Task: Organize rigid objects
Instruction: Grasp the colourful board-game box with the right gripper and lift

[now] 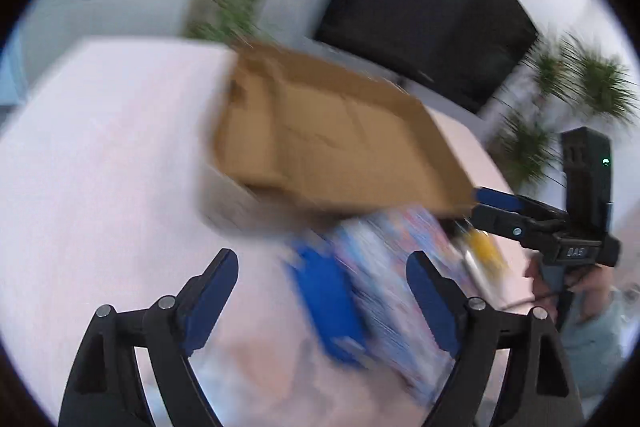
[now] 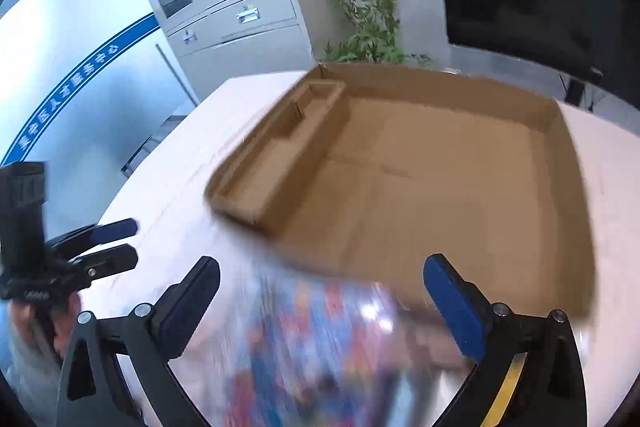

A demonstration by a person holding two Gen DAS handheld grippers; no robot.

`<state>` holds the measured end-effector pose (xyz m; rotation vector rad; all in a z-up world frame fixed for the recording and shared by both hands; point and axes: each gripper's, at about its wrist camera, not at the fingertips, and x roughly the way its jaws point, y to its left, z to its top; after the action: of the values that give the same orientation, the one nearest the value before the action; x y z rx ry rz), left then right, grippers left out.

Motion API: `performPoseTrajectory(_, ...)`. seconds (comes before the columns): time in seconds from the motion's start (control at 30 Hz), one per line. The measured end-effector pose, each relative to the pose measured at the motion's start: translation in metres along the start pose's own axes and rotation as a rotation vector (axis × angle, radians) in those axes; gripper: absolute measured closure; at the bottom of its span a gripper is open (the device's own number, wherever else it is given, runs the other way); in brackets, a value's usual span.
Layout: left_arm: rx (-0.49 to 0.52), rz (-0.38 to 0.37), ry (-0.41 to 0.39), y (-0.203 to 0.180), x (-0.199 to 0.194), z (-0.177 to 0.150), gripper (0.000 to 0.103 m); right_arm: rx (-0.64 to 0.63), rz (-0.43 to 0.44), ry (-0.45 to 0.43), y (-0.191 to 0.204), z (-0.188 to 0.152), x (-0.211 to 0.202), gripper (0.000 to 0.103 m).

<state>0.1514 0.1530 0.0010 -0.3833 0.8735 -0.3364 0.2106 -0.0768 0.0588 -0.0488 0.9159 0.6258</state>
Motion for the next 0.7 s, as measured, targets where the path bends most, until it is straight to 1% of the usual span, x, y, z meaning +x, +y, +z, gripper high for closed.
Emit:
performPoseTrajectory(0.07, -0.023, -0.052, 0.051, -0.012, 0.020, -0.013, 0.018, 0.008, 0.031, 0.045, -0.006, -0.027, -0.011, 0.000)
performPoseTrajectory(0.1, -0.022, -0.068, 0.078, -0.017, 0.029, -0.017, 0.018, -0.006, 0.031, 0.081, -0.005, -0.043, -0.009, 0.000)
performPoseTrajectory(0.17, -0.044, -0.072, 0.133, -0.025, 0.051, -0.028, 0.018, -0.060, 0.019, 0.129, 0.002, -0.067, -0.009, 0.001)
performPoseTrajectory(0.23, -0.059, -0.086, 0.156, -0.029, 0.065, -0.032, 0.019, -0.068, 0.041, 0.148, 0.011, -0.078, -0.002, 0.001)
performPoseTrajectory(0.3, -0.049, -0.076, 0.164, -0.034, 0.075, -0.035, 0.022, -0.070, 0.038, 0.160, 0.014, -0.084, 0.006, 0.001)
performPoseTrajectory(0.33, -0.040, -0.064, 0.154, -0.037, 0.077, -0.035, 0.023, -0.068, 0.036, 0.162, 0.014, -0.086, 0.010, 0.003)
performPoseTrajectory(0.37, -0.031, -0.045, 0.145, -0.041, 0.077, -0.036, 0.028, -0.060, 0.035, 0.161, 0.013, -0.087, 0.011, 0.003)
performPoseTrajectory(0.43, -0.004, 0.009, 0.133, -0.051, 0.073, -0.040, 0.039, -0.040, 0.010, 0.150, 0.013, -0.088, 0.015, 0.006)
performPoseTrajectory(0.5, 0.000, 0.041, 0.116, -0.052, 0.070, -0.039, 0.042, -0.020, -0.017, 0.122, 0.019, -0.091, 0.017, 0.008)
performPoseTrajectory(0.53, 0.006, 0.052, 0.095, -0.054, 0.063, -0.038, 0.044, -0.022, -0.032, 0.106, 0.021, -0.092, 0.014, 0.010)
performPoseTrajectory(0.6, 0.025, 0.082, 0.042, -0.063, 0.048, -0.033, 0.046, -0.024, -0.060, 0.067, 0.028, -0.094, 0.005, 0.015)
performPoseTrajectory(0.63, 0.053, 0.106, 0.000, -0.070, 0.038, -0.029, 0.046, -0.028, -0.066, 0.040, 0.035, -0.097, -0.002, 0.015)
performPoseTrajectory(0.7, 0.094, 0.155, -0.079, -0.083, 0.019, -0.014, 0.046, -0.030, -0.062, -0.028, 0.047, -0.092, -0.017, 0.015)
